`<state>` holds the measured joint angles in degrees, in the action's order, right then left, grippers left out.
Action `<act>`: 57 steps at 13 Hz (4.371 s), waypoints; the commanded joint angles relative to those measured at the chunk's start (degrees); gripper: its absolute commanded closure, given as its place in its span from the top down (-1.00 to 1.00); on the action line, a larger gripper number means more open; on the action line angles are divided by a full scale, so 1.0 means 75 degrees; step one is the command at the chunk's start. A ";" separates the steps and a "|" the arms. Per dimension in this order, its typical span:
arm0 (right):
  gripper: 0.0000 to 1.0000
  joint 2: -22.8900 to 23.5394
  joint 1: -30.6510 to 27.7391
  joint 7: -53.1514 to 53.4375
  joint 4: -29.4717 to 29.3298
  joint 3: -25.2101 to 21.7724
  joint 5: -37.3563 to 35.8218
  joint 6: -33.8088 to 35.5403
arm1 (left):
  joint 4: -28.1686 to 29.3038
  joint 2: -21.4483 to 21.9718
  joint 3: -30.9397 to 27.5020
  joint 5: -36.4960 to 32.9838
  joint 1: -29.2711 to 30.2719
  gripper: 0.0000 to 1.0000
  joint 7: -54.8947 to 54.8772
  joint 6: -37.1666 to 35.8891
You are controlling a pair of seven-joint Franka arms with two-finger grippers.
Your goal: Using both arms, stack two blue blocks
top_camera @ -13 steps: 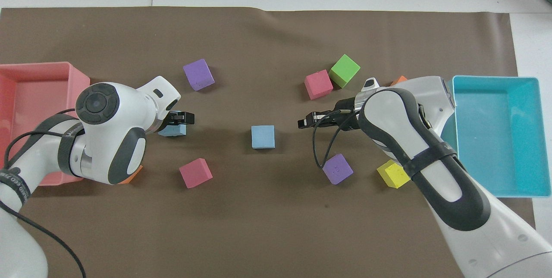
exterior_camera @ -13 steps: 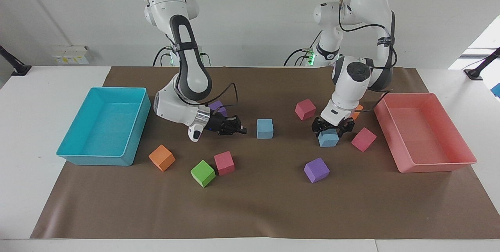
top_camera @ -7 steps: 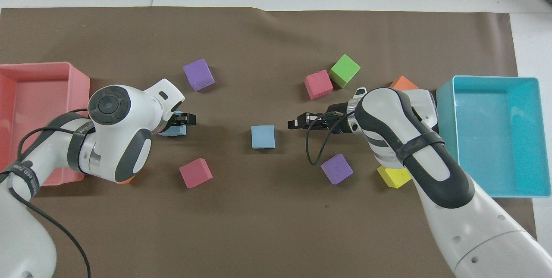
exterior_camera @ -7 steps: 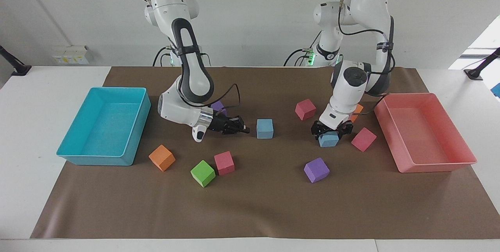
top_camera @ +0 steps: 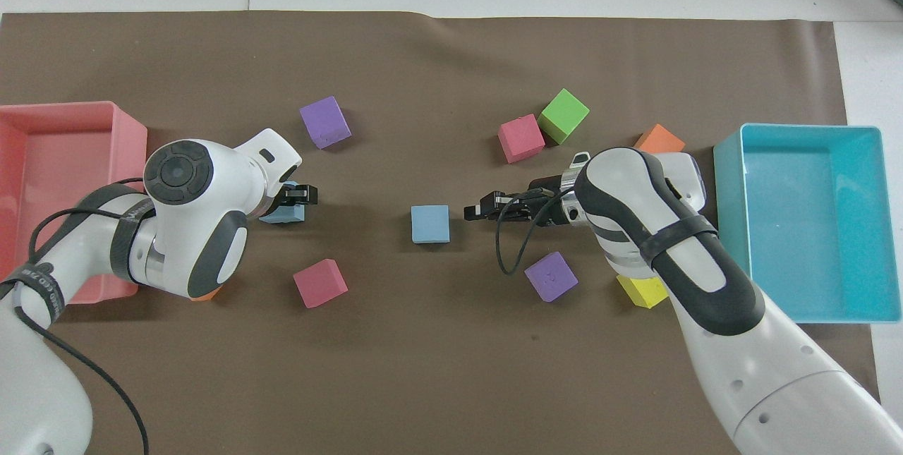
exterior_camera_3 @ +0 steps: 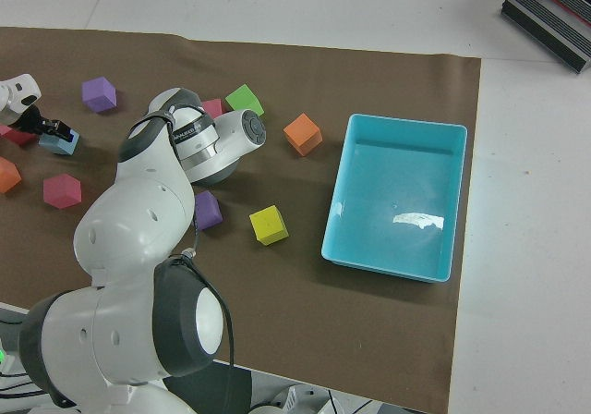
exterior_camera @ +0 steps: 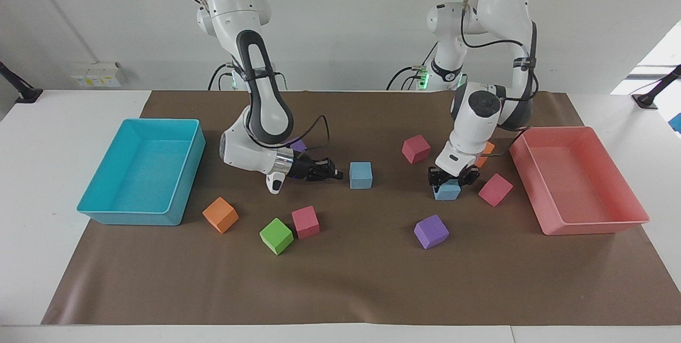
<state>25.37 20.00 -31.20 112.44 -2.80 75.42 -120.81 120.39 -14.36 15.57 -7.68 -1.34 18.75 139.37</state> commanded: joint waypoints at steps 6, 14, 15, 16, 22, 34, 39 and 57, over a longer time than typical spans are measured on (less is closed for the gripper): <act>-1.00 0.0028 0.0064 0.0281 0.0008 -0.0013 0.0105 -0.0064 | -0.0839 0.0425 -0.0096 -0.0195 -0.0558 0.01 0.0884 -0.1424; -1.00 0.0052 0.0075 0.0374 -0.0004 -0.0013 -0.0177 -0.0357 | -0.1649 0.0567 -0.0084 -0.0113 -0.1988 -0.03 0.2701 -0.2235; -1.00 0.0052 0.0076 0.0374 -0.0004 -0.0013 -0.0165 -0.0368 | -0.1685 0.0555 -0.0084 -0.0101 -0.2140 -0.04 0.2854 -0.2223; -1.00 0.0052 0.0076 0.0374 0.0008 -0.0013 -0.0177 -0.0357 | -0.1685 0.0567 -0.0084 -0.0090 -0.2293 -0.05 0.2959 -0.2177; -1.00 0.0052 0.0064 0.0398 0.0008 -0.0013 -0.0165 -0.0357 | -0.2093 0.0100 -0.0084 -0.0136 -0.2960 -0.06 0.3662 -0.2001; -1.00 0.0052 0.0064 0.0456 -0.0004 -0.0002 -0.0165 -0.0345 | -0.2867 -0.0838 -0.0084 -0.0336 -0.3173 -0.13 0.3676 -0.1918; -1.00 0.0063 0.0064 0.0456 0.0008 -0.0002 -0.0165 -0.0345 | -0.2997 -0.0957 -0.0084 -0.0429 -0.3220 -0.21 0.3383 -0.1942; -1.00 0.0063 0.0064 0.0456 0.0008 -0.0002 -0.0165 -0.0357 | -0.2857 -0.0898 -0.0084 -0.0359 -0.3407 -0.22 0.3476 -0.2223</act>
<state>25.90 20.45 -29.64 112.52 -2.93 75.10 -122.72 99.53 -20.89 15.37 -9.63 -26.52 44.32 123.74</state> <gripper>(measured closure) 0.991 0.419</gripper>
